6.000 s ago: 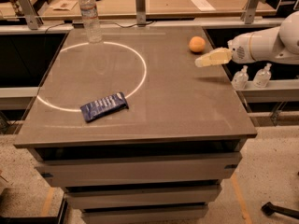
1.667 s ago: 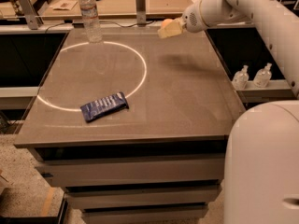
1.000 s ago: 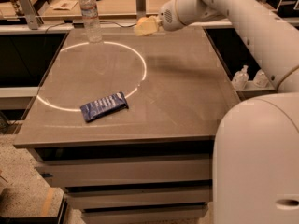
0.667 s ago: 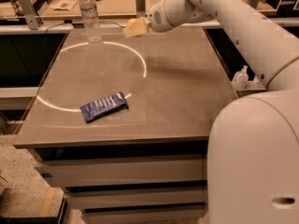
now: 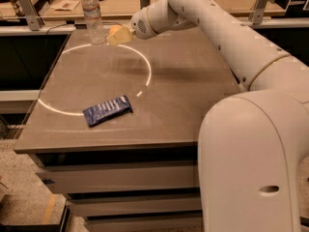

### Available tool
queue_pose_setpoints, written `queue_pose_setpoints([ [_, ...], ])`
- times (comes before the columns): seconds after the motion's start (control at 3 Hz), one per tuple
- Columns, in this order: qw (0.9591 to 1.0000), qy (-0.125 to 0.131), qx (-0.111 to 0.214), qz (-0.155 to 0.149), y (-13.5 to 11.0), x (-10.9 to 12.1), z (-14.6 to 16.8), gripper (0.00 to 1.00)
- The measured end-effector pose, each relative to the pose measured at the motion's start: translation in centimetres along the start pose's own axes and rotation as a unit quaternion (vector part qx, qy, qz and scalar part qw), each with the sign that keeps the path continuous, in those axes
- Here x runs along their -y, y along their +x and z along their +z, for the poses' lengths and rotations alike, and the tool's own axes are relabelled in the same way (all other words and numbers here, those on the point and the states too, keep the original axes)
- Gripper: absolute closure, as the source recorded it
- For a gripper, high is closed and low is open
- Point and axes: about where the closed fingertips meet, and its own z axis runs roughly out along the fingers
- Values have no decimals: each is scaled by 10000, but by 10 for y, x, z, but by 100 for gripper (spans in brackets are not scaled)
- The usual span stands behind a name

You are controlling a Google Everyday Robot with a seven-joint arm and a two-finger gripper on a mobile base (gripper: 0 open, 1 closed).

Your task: Move orange near water bottle

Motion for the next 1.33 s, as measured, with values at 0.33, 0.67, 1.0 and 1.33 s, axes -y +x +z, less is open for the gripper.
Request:
queue_pose_setpoints([
  [0.33,9997,-126,-108,-157,-1,-5,28,100],
  [0.67,9997,-125,-107,-157,-1,-5,28,100],
  [1.0,9999,5,-54,-115,-1,-4,30,100],
  [1.33,9981,613,-90,19,0,5,28,100],
])
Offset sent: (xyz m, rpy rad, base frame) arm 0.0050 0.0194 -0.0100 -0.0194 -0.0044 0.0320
